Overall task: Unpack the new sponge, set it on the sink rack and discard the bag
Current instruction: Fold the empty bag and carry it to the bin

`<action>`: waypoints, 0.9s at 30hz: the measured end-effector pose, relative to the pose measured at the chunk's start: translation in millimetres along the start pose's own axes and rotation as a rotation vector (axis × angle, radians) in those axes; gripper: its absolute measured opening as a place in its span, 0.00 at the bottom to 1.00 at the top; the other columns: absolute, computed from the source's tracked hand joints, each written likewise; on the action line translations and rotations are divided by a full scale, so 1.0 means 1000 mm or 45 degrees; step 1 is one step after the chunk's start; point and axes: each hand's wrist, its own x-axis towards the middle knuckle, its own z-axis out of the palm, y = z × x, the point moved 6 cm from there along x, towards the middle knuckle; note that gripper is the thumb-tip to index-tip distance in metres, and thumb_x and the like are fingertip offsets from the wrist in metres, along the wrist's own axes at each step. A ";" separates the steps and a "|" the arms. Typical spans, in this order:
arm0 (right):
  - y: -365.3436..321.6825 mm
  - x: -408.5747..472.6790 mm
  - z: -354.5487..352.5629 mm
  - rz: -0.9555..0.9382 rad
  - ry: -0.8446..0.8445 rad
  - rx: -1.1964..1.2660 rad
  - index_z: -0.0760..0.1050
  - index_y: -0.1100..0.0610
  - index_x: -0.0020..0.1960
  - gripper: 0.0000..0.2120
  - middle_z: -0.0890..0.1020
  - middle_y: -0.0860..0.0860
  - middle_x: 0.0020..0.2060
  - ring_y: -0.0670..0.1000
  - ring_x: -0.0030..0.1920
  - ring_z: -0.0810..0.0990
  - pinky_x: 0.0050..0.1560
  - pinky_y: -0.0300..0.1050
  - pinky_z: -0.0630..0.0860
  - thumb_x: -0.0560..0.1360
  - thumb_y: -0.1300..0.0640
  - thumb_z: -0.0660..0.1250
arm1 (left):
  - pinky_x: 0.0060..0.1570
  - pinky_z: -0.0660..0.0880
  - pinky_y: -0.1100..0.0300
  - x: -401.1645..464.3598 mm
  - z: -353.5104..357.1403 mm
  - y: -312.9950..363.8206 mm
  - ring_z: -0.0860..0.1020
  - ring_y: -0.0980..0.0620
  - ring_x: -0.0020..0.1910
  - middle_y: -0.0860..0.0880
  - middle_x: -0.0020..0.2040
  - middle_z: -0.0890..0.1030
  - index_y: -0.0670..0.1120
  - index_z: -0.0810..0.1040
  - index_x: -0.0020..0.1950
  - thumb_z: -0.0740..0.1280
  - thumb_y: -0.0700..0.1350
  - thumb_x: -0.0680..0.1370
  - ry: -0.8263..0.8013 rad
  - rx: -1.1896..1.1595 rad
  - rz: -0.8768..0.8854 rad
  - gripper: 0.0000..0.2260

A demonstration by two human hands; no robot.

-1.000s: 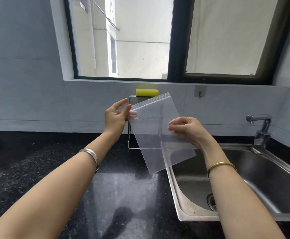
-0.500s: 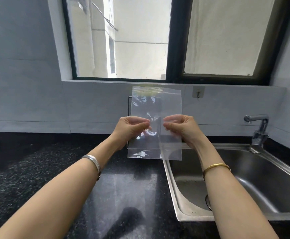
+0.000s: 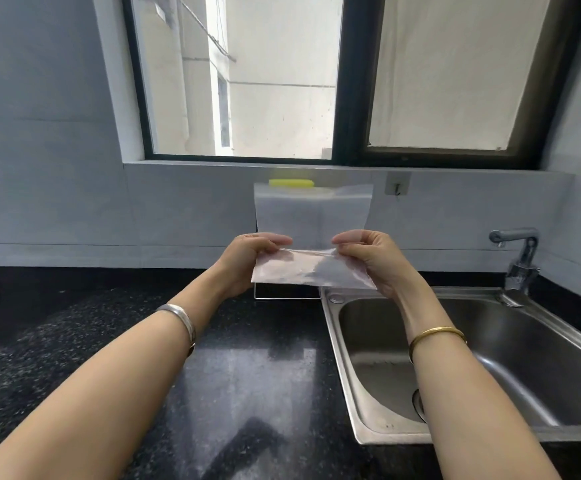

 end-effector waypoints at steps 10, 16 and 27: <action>0.007 -0.004 -0.003 0.218 0.115 0.117 0.77 0.58 0.42 0.10 0.79 0.54 0.36 0.50 0.34 0.78 0.32 0.42 0.76 0.77 0.57 0.58 | 0.21 0.69 0.69 0.001 0.000 0.006 0.72 0.55 0.20 0.51 0.23 0.71 0.44 0.70 0.28 0.52 0.27 0.71 -0.010 0.035 0.074 0.18; 0.016 -0.002 -0.003 0.275 0.073 0.062 0.75 0.62 0.37 0.06 0.82 0.52 0.25 0.48 0.24 0.81 0.27 0.38 0.80 0.73 0.66 0.65 | 0.34 0.62 0.63 0.007 0.003 0.015 0.65 0.53 0.31 0.48 0.29 0.69 0.46 0.71 0.27 0.52 0.27 0.69 0.036 0.535 0.244 0.19; -0.003 0.001 0.027 -0.170 0.007 -0.294 0.74 0.56 0.35 0.09 0.81 0.51 0.29 0.44 0.27 0.77 0.29 0.34 0.72 0.71 0.65 0.69 | 0.52 0.76 0.48 0.005 0.053 0.036 0.80 0.43 0.44 0.43 0.42 0.83 0.39 0.79 0.44 0.59 0.43 0.77 -0.064 1.229 0.517 0.12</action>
